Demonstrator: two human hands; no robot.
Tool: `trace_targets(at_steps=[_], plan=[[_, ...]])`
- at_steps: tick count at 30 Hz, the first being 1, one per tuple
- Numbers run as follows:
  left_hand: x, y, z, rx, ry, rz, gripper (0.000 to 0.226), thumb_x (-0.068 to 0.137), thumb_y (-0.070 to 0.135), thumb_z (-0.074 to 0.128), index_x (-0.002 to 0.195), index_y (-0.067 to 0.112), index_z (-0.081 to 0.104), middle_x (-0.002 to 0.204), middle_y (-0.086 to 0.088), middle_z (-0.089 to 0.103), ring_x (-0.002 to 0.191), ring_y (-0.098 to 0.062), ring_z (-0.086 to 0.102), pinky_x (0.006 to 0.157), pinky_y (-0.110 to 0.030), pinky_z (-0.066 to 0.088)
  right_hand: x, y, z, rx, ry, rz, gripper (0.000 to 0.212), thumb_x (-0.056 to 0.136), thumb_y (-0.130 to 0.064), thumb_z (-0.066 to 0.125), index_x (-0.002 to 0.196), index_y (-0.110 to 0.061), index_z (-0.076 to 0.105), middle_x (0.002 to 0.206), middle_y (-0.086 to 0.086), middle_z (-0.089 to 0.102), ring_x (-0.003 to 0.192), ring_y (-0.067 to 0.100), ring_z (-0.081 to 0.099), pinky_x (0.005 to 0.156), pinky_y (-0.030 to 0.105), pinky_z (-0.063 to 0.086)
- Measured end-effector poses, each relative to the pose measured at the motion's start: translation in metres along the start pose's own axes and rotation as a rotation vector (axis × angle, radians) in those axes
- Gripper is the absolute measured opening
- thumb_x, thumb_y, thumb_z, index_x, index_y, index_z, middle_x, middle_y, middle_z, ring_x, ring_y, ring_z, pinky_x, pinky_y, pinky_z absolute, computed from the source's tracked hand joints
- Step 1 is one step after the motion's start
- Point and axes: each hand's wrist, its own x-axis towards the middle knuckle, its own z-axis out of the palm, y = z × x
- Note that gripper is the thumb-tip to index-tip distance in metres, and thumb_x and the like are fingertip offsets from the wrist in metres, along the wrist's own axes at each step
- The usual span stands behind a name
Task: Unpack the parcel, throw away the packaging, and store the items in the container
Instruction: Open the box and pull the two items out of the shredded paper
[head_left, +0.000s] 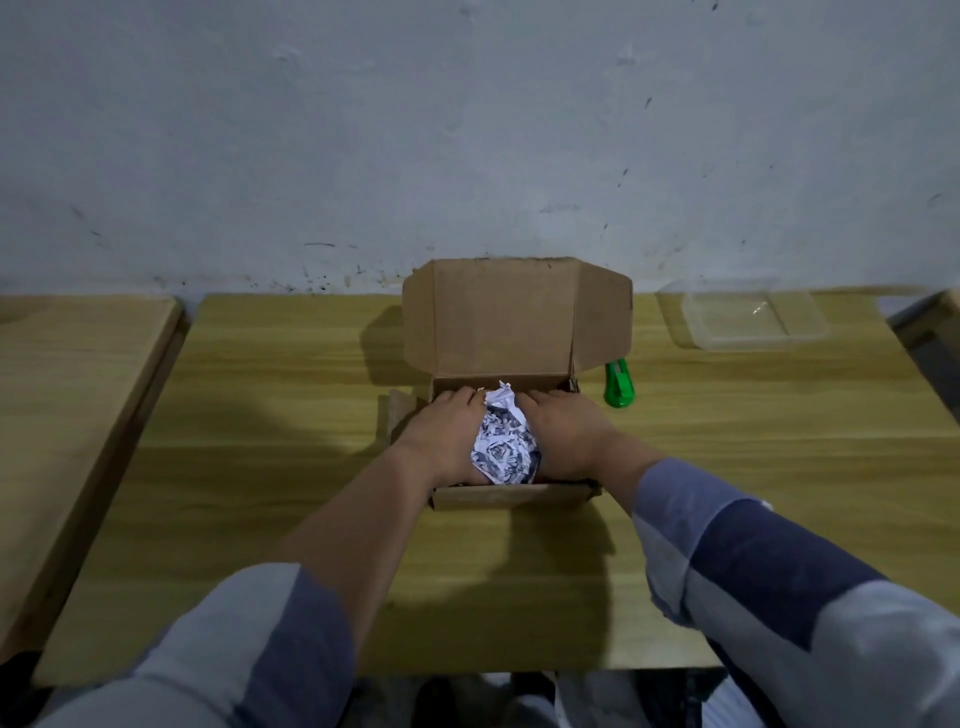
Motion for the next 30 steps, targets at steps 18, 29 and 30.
trace_targets(at_steps=[18, 29, 30], plan=[[-0.02, 0.009, -0.068, -0.178, 0.211, 0.077, 0.072, 0.06, 0.024, 0.085, 0.124, 0.019, 0.052, 0.12, -0.004, 0.059, 0.11, -0.023, 0.055, 0.085, -0.029, 0.043, -0.029, -0.007, -0.067, 0.307, 0.279, 0.122, 0.048, 0.074, -0.031, 0.072, 0.117, -0.013, 0.058, 0.106, 0.012, 0.069, 0.097, 0.032, 0.063, 0.071, 0.029, 0.042], [0.019, 0.136, -0.078, -0.251, 0.154, 0.283, 0.055, 0.059, 0.024, 0.086, 0.109, 0.017, 0.063, 0.105, -0.002, 0.067, 0.097, -0.018, 0.063, 0.081, -0.026, 0.049, -0.135, 0.065, -0.088, 0.345, 0.323, 0.352, 0.046, 0.072, -0.029, 0.073, 0.114, -0.013, 0.06, 0.113, 0.013, 0.068, 0.103, 0.033, 0.062, 0.08, 0.034, 0.048], [0.025, 0.151, -0.071, -0.249, 0.147, 0.298, 0.054, 0.06, 0.025, 0.085, 0.11, 0.018, 0.064, 0.105, -0.003, 0.067, 0.098, -0.019, 0.063, 0.082, -0.026, 0.049, -0.147, 0.077, -0.084, 0.351, 0.317, 0.368, 0.047, 0.071, -0.03, 0.073, 0.114, -0.014, 0.061, 0.113, 0.012, 0.068, 0.103, 0.032, 0.063, 0.08, 0.034, 0.048]])
